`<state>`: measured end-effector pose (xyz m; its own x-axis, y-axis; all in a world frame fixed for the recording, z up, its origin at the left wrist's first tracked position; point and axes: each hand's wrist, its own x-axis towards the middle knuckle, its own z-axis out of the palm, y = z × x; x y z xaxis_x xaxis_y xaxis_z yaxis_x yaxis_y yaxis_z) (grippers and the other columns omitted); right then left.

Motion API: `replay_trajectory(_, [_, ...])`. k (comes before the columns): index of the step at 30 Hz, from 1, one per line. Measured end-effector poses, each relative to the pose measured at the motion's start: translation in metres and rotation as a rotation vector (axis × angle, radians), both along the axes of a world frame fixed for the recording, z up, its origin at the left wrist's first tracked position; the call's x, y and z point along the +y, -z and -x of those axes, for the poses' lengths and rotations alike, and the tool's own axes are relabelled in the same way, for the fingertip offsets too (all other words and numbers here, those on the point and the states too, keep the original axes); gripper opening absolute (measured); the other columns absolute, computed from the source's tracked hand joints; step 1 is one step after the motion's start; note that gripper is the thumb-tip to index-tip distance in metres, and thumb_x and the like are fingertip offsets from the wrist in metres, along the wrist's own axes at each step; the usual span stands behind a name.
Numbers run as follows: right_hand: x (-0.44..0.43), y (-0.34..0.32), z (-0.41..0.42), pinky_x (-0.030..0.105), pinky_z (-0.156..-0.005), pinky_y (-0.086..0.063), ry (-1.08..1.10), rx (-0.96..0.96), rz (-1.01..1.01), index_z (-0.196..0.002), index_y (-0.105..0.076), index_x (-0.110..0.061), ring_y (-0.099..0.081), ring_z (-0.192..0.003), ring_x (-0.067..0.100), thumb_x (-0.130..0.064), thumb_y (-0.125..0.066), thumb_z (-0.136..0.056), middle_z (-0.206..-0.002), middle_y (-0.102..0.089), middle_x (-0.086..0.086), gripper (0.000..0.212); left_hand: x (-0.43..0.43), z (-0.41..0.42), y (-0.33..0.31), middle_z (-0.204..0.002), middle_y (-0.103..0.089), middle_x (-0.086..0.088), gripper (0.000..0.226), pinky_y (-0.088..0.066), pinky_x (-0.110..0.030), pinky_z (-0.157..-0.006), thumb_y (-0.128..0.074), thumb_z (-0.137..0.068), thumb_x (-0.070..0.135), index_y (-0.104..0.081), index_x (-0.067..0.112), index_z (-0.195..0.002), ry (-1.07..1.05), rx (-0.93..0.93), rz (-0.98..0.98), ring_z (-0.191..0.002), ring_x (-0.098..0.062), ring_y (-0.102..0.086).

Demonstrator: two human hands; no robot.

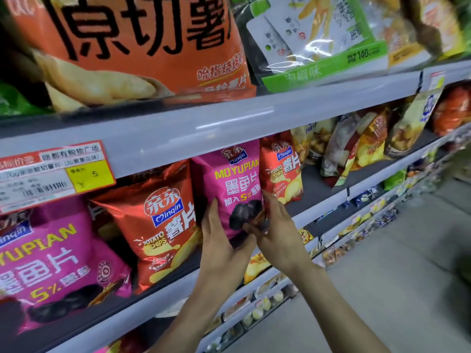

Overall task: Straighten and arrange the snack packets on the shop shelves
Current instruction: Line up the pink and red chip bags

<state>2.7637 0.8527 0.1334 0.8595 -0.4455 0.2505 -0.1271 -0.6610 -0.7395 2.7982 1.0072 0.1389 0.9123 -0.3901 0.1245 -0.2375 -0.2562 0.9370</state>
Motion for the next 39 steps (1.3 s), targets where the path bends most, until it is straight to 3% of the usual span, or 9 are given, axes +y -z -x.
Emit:
replay_trajectory(6, [-0.014, -0.002, -0.002, 0.051, -0.090, -0.055, -0.055, -0.024, 0.057, -0.154, -0.034, -0.036, -0.055, -0.125, 0.022, -0.034, -0.066, -0.098, -0.141, -0.051, -0.005, 0.065, -0.012, -0.005, 0.001, -0.161, -0.031, 0.003, 0.103, -0.031, 0.008, -0.084, -0.079, -0.088, 0.012, -0.016, 0.032, -0.166, -0.086, 0.001, 0.000, -0.114, 0.021, -0.038])
replay_trajectory(9, [-0.037, -0.009, -0.008, 0.048, -0.089, -0.055, -0.006, -0.102, 0.145, -0.145, -0.046, -0.030, -0.056, -0.120, 0.024, -0.030, -0.066, -0.098, -0.137, -0.054, -0.003, 0.051, -0.014, -0.001, 0.002, -0.159, -0.031, 0.002, 0.103, -0.030, 0.008, -0.091, -0.080, -0.087, 0.012, -0.016, 0.026, -0.167, -0.133, -0.037, -0.062, -0.120, 0.022, -0.037])
replay_trajectory(10, [-0.046, -0.012, -0.011, 0.047, -0.091, -0.055, 0.046, -0.137, 0.166, -0.142, -0.050, -0.027, -0.055, -0.120, 0.025, -0.027, -0.069, -0.096, -0.136, -0.054, -0.001, 0.050, -0.014, 0.001, 0.004, -0.159, -0.031, 0.001, 0.103, -0.031, 0.002, -0.098, -0.080, -0.087, 0.012, -0.017, 0.025, -0.167, -0.164, -0.041, -0.087, -0.128, 0.013, -0.040])
replay_trajectory(13, [-0.071, -0.016, -0.020, 0.047, -0.099, -0.051, 0.170, -0.180, 0.216, -0.142, -0.049, -0.016, -0.048, -0.125, 0.031, -0.025, -0.077, -0.085, -0.139, -0.051, 0.008, 0.064, -0.017, 0.009, 0.005, -0.158, -0.037, -0.002, 0.100, -0.040, -0.025, -0.104, -0.082, -0.087, 0.017, -0.021, 0.024, -0.167, -0.257, -0.045, -0.173, -0.138, -0.020, -0.049])
replay_trajectory(17, [-0.099, -0.010, -0.040, 0.056, -0.113, -0.039, 0.158, -0.067, 0.189, -0.157, -0.027, -0.011, -0.039, -0.138, 0.043, -0.050, -0.080, -0.081, -0.155, -0.037, 0.020, 0.101, -0.027, 0.019, 0.004, -0.161, -0.037, -0.001, 0.097, -0.039, -0.026, -0.097, -0.078, -0.092, 0.023, -0.018, 0.025, -0.168, -0.321, -0.068, -0.311, -0.135, -0.022, -0.051])
replay_trajectory(21, [-0.113, -0.003, -0.058, 0.057, -0.119, -0.033, 0.105, -0.003, 0.046, -0.164, -0.005, -0.018, -0.032, -0.147, 0.041, -0.066, -0.079, -0.075, -0.165, -0.027, 0.018, 0.125, -0.041, 0.028, 0.001, -0.163, -0.037, 0.000, 0.092, -0.043, -0.031, -0.098, -0.076, -0.093, 0.027, -0.022, 0.025, -0.167, -0.414, -0.060, -0.385, -0.138, -0.025, -0.052])
replay_trajectory(27, [-0.131, -0.001, -0.062, 0.055, -0.113, -0.041, 0.117, -0.055, -0.086, -0.163, -0.008, -0.023, -0.043, -0.138, 0.034, -0.055, -0.086, -0.073, -0.153, -0.042, 0.011, 0.123, -0.044, 0.037, -0.006, -0.162, -0.039, 0.006, 0.085, -0.042, -0.028, -0.092, -0.070, -0.097, 0.029, -0.022, 0.028, -0.167, -0.428, -0.092, -0.483, -0.137, -0.022, -0.052])
replay_trajectory(35, [-0.142, -0.008, -0.038, 0.054, -0.109, -0.043, 0.148, -0.056, 0.019, -0.160, -0.019, -0.022, -0.045, -0.134, 0.035, -0.053, -0.087, -0.072, -0.145, -0.047, 0.012, 0.116, -0.046, 0.036, -0.010, -0.162, -0.042, 0.002, 0.092, -0.053, -0.046, -0.099, -0.072, -0.094, 0.034, -0.016, 0.029, -0.167, -0.439, -0.102, -0.507, -0.134, -0.030, -0.055])
replay_trajectory(39, [-0.149, -0.018, -0.036, 0.052, -0.108, -0.046, 0.101, -0.052, -0.055, -0.157, -0.027, -0.026, -0.051, -0.128, 0.030, -0.047, -0.088, -0.068, -0.139, -0.052, 0.006, 0.110, -0.042, 0.034, -0.012, -0.162, -0.040, 0.002, 0.096, -0.053, -0.049, -0.099, -0.073, -0.092, 0.033, -0.013, 0.032, -0.167, -0.424, -0.108, -0.492, -0.135, -0.032, -0.054])
